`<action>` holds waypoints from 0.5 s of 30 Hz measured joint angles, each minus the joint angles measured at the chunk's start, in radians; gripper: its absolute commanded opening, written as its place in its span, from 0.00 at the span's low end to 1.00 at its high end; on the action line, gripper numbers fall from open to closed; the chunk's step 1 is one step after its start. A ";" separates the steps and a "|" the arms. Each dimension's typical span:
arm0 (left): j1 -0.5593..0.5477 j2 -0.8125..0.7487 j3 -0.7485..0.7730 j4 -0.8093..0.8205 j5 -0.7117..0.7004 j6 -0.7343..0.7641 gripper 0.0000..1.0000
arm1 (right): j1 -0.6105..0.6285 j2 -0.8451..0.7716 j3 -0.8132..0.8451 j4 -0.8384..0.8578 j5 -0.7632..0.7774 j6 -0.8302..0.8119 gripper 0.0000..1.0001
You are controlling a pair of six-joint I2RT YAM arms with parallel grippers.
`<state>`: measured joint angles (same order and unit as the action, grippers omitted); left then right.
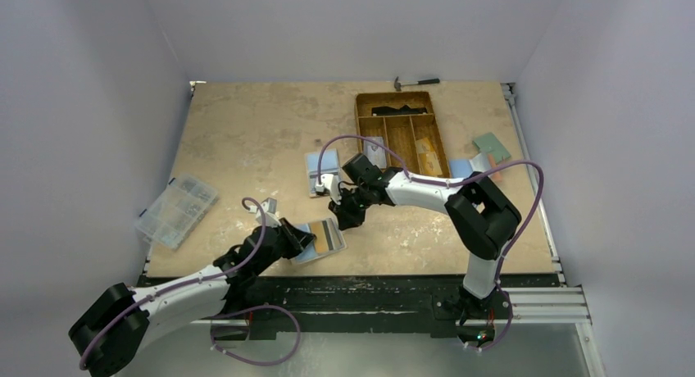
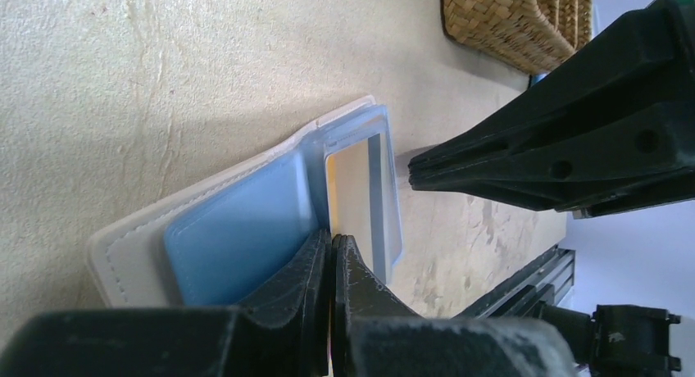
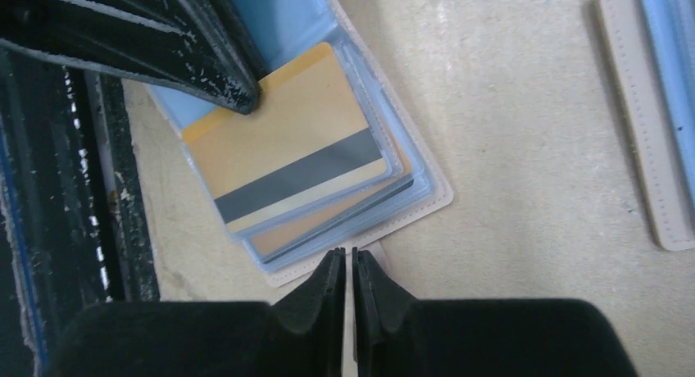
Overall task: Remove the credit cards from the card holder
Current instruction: Remove the credit card from the card holder.
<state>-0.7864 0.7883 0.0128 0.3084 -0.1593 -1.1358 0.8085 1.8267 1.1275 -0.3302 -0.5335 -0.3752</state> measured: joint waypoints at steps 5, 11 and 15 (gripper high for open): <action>0.000 0.001 0.004 -0.029 0.023 0.085 0.00 | -0.005 0.000 0.000 -0.032 -0.061 -0.037 0.31; 0.000 0.001 0.054 -0.066 0.061 0.226 0.00 | -0.019 -0.003 0.019 -0.104 -0.126 -0.102 0.47; 0.000 0.007 0.078 -0.072 0.084 0.305 0.00 | -0.059 -0.047 0.023 -0.146 -0.176 -0.153 0.55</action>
<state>-0.7864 0.7956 0.0910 0.2367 -0.0753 -0.8307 0.7494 1.7798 1.1500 -0.4763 -0.7097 -0.5285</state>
